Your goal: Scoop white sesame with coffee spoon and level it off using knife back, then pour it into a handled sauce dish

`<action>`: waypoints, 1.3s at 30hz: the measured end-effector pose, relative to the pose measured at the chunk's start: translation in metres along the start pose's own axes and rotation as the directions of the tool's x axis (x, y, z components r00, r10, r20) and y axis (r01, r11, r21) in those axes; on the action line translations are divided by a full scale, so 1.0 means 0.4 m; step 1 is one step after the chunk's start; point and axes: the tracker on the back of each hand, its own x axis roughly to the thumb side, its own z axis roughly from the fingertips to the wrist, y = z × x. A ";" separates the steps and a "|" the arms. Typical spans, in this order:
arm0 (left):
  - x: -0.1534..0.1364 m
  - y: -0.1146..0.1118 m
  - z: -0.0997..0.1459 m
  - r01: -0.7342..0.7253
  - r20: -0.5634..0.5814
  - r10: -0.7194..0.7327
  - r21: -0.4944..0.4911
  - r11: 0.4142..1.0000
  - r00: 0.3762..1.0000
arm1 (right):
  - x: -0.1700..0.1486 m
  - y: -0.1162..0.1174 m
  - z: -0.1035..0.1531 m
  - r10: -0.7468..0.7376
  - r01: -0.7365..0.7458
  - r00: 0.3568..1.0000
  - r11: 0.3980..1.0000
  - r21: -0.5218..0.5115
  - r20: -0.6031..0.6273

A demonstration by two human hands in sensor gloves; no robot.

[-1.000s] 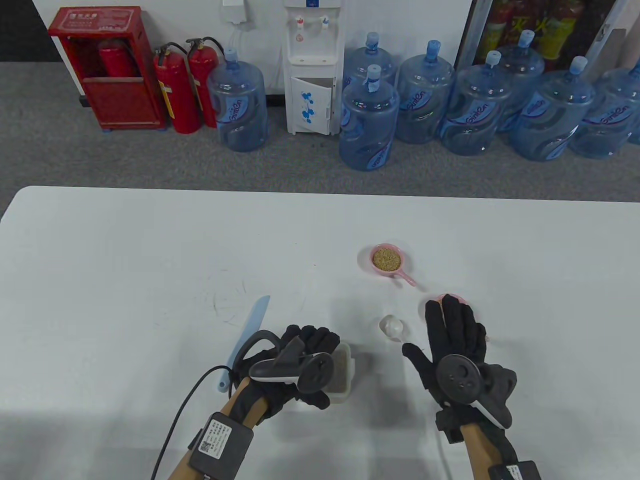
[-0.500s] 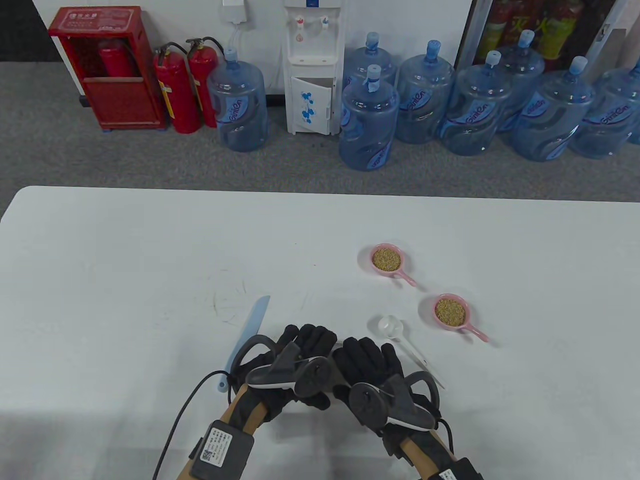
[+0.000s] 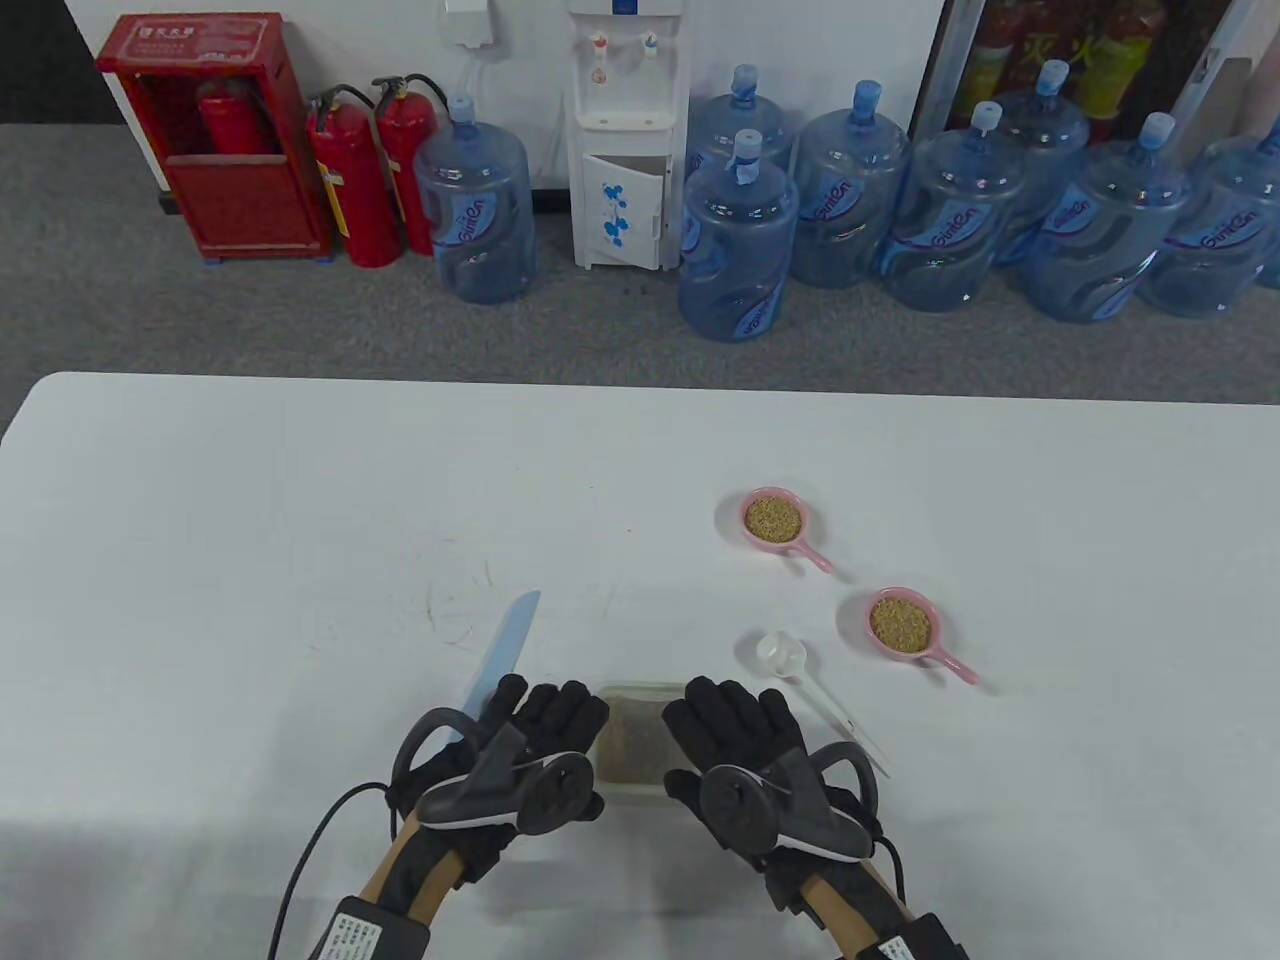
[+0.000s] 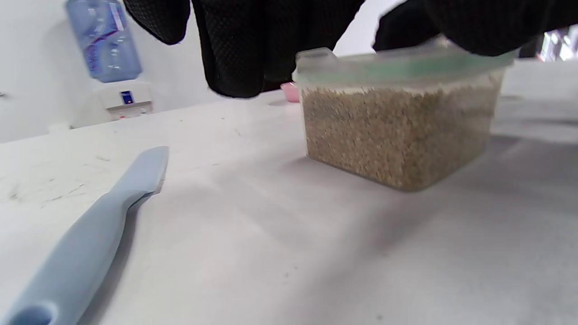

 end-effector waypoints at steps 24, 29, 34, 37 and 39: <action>-0.005 -0.020 -0.062 -0.414 -0.410 0.357 -0.056 0.908 0.839 | 0.002 -0.002 -0.003 -0.001 0.001 1.000 1.000 0.022 0.004; -0.007 -0.024 -0.058 -0.439 -0.431 0.381 -0.040 0.897 0.818 | 0.009 -0.006 0.001 0.030 -0.030 1.000 0.999 0.009 0.004; -0.003 -0.025 -0.057 -0.422 -0.432 0.367 -0.035 0.906 0.824 | 0.022 -0.023 0.015 0.168 -0.169 0.985 0.985 -0.025 -0.040; -0.002 -0.026 -0.056 -0.421 -0.432 0.368 -0.031 0.906 0.823 | 0.026 -0.026 0.017 0.170 -0.173 0.982 0.985 -0.023 -0.082; -0.001 -0.025 -0.056 -0.414 -0.433 0.361 -0.029 0.910 0.826 | 0.025 -0.024 0.016 0.105 -0.105 0.984 0.994 0.003 -0.144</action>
